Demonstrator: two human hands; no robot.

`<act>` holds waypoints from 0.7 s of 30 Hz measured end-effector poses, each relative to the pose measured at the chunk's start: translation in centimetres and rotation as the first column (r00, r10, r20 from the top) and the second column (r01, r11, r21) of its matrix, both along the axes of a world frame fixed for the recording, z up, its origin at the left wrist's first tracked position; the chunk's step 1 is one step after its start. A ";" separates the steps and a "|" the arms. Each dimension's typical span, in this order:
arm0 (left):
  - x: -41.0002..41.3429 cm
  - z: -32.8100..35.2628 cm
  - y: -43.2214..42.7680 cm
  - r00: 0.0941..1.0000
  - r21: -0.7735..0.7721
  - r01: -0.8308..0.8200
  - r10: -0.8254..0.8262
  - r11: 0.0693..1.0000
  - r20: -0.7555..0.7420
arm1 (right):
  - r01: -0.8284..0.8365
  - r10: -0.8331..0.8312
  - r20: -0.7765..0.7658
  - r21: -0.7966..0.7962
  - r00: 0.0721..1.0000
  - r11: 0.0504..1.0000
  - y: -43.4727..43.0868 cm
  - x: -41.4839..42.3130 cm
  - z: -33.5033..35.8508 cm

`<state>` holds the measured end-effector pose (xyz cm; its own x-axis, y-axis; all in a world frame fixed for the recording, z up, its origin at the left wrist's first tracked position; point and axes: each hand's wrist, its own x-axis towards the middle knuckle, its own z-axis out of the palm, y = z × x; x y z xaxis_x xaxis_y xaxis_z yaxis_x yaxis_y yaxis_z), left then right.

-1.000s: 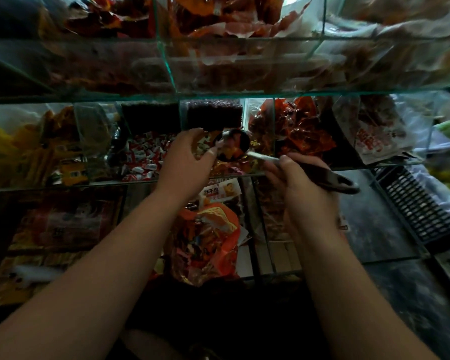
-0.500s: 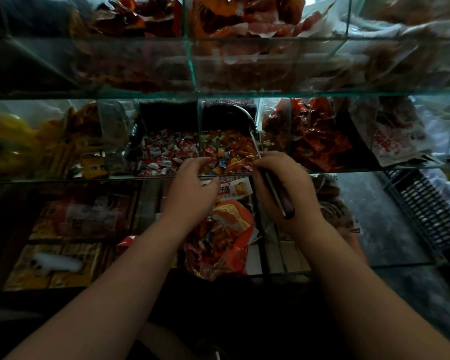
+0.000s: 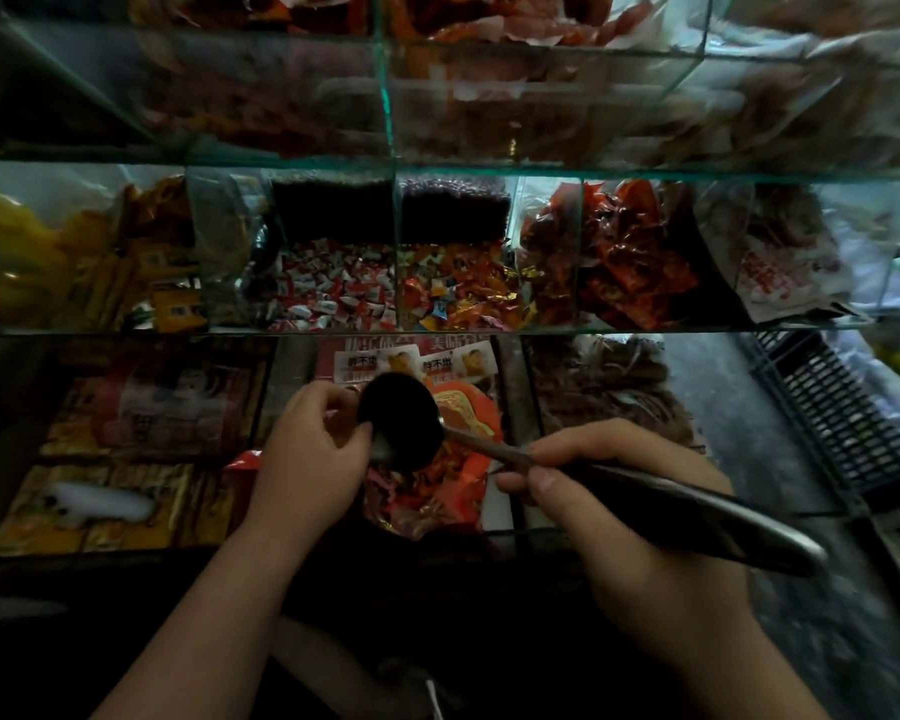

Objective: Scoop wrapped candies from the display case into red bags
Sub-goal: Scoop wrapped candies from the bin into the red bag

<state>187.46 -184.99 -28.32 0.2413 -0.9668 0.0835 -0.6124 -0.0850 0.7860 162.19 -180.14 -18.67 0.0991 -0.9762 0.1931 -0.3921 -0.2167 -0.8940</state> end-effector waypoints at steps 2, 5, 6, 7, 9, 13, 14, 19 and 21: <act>0.0 -0.6 0.8 0.999 0.000 0.019 -0.019 1.000 0.047 | -0.020 0.000 -0.160 -0.127 0.987 0.992 0.6 0.9 0.2; 0.0 -1.2 1.4 0.988 -0.001 0.056 -0.055 0.998 0.146 | -0.117 0.114 -0.270 0.007 0.956 0.993 0.1 2.8 -1.5; -0.1 -1.5 1.5 0.982 0.016 0.062 -0.064 0.998 0.180 | -0.146 0.147 -0.319 0.029 0.936 0.989 -0.3 3.4 -2.4; -0.2 -1.7 1.7 0.978 0.035 0.067 -0.073 0.997 0.194 | -0.174 0.177 -0.369 0.041 0.913 0.984 -1.3 3.9 -3.5; -0.3 -2.0 1.8 0.981 0.081 0.068 -0.082 0.994 0.177 | -0.228 0.251 -0.471 0.107 0.846 0.968 -3.0 5.3 -5.6; -0.4 -2.2 2.0 0.990 0.170 0.120 -0.130 0.978 0.050 | -0.172 0.240 -0.470 0.183 0.849 0.968 -4.8 7.0 -10.1; -0.5 -2.3 2.1 0.990 0.185 0.127 -0.137 0.974 0.041 | -0.150 0.207 -0.447 0.160 0.870 0.976 -5.0 7.3 -10.7; -0.7 -2.8 2.7 0.991 0.264 0.105 -0.122 0.959 0.047 | 0.045 -0.026 -0.206 0.087 0.978 0.995 -5.0 8.4 -12.5; -0.6 -2.8 2.9 0.991 0.250 0.117 -0.129 0.961 0.034 | 0.090 -0.066 -0.137 0.178 0.988 0.980 -5.0 8.0 -12.2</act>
<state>186.86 -182.06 -31.13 0.1207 -0.9809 -0.1528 -0.6681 -0.1941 0.7183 170.23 -185.19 -30.89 0.0333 -0.9994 0.0008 -0.5166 -0.0179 -0.8561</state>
